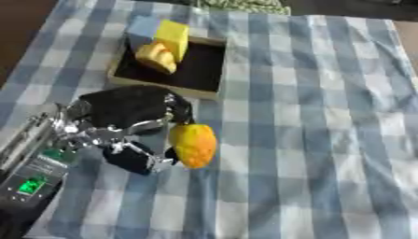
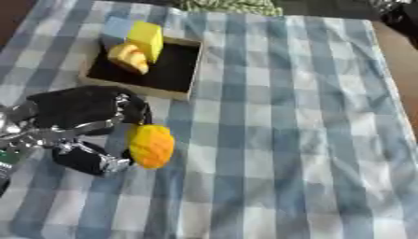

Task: Pick up objects on the table and place them in the box.

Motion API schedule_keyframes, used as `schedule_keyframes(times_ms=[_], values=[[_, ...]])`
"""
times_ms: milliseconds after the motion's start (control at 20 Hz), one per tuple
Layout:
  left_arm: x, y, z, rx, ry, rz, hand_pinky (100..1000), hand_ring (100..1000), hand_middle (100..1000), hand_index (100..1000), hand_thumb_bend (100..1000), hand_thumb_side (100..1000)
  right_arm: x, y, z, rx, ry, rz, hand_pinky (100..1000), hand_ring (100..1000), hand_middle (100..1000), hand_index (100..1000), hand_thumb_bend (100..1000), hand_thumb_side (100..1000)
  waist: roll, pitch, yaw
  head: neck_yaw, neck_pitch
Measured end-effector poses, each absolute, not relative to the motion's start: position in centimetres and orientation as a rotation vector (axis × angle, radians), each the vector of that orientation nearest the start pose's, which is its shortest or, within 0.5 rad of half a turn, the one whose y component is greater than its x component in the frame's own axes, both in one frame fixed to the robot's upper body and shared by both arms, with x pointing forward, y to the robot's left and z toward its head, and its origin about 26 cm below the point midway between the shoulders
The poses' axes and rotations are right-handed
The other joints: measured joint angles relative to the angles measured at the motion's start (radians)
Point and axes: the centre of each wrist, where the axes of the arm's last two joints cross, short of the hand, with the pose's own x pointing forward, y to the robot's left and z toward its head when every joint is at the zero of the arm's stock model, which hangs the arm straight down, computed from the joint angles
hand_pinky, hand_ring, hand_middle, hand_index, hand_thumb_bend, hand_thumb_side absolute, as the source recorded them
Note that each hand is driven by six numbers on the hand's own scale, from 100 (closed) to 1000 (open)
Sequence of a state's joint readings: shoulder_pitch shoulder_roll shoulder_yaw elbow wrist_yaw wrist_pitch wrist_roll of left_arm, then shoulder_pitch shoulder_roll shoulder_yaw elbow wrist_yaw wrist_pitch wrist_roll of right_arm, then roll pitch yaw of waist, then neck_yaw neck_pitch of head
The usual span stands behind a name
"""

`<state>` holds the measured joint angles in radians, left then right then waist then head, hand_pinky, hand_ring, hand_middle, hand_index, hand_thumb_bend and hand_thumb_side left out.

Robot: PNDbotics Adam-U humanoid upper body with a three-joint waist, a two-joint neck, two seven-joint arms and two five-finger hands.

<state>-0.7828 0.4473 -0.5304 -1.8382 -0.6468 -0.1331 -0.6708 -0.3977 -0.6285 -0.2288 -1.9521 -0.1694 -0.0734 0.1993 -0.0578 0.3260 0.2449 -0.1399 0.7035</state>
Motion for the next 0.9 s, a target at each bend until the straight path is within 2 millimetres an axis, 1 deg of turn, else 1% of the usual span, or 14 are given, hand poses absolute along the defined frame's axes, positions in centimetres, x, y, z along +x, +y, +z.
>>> schedule_keyframes(times_ms=[150, 250, 350, 450, 600, 700, 800, 900], values=[[32.1, 12.6, 27.5, -0.627, 2.263, 2.467, 853, 716, 613, 687, 100, 167, 29.6, -34.7, 28.4, -0.329, -2.383, 0.639, 1000, 893, 492, 701, 100, 470, 0.000, 0.000, 0.002, -0.004, 0.000], [32.5, 12.6, 28.9, -0.668, 2.307, 2.421, 854, 709, 614, 681, 100, 164, 29.6, -34.7, 28.6, -0.329, -2.388, 0.640, 1000, 894, 493, 702, 100, 470, 0.000, 0.000, 0.001, -0.005, 0.000], [33.5, 12.3, 30.2, -0.715, 2.347, 2.392, 855, 712, 617, 681, 100, 157, 29.6, -34.6, 28.7, -0.328, -2.396, 0.641, 998, 894, 495, 703, 100, 470, 0.000, 0.000, -0.003, -0.004, 0.000], [35.0, 11.6, 31.0, -0.736, 2.381, 2.372, 855, 714, 619, 682, 100, 154, 29.6, -34.5, 29.0, -0.327, -2.408, 0.644, 997, 894, 496, 703, 100, 470, 0.000, 0.000, -0.008, -0.004, 0.000], [37.4, 10.5, 31.1, -0.754, 2.415, 2.354, 852, 718, 623, 685, 106, 144, 29.7, -34.2, 29.3, -0.317, -2.425, 0.651, 998, 894, 495, 703, 100, 470, 0.000, 0.000, -0.015, 0.000, -0.001], [38.9, 10.1, 31.0, -0.784, 2.426, 2.341, 850, 720, 625, 686, 133, 141, 29.7, -34.1, 29.4, -0.312, -2.431, 0.652, 998, 894, 495, 703, 100, 470, 0.000, 0.000, -0.019, 0.005, -0.002], [40.2, 9.8, 30.6, -0.829, 2.430, 2.332, 849, 721, 627, 687, 152, 139, 29.7, -34.0, 29.5, -0.307, -2.435, 0.655, 999, 894, 495, 703, 100, 470, 0.000, 0.000, -0.022, 0.009, -0.007], [41.4, 9.8, 30.3, -0.887, 2.429, 2.324, 849, 721, 628, 689, 151, 140, 29.7, -33.9, 29.5, -0.304, -2.436, 0.657, 999, 894, 494, 703, 100, 470, 0.000, 0.000, -0.026, 0.014, -0.011]])
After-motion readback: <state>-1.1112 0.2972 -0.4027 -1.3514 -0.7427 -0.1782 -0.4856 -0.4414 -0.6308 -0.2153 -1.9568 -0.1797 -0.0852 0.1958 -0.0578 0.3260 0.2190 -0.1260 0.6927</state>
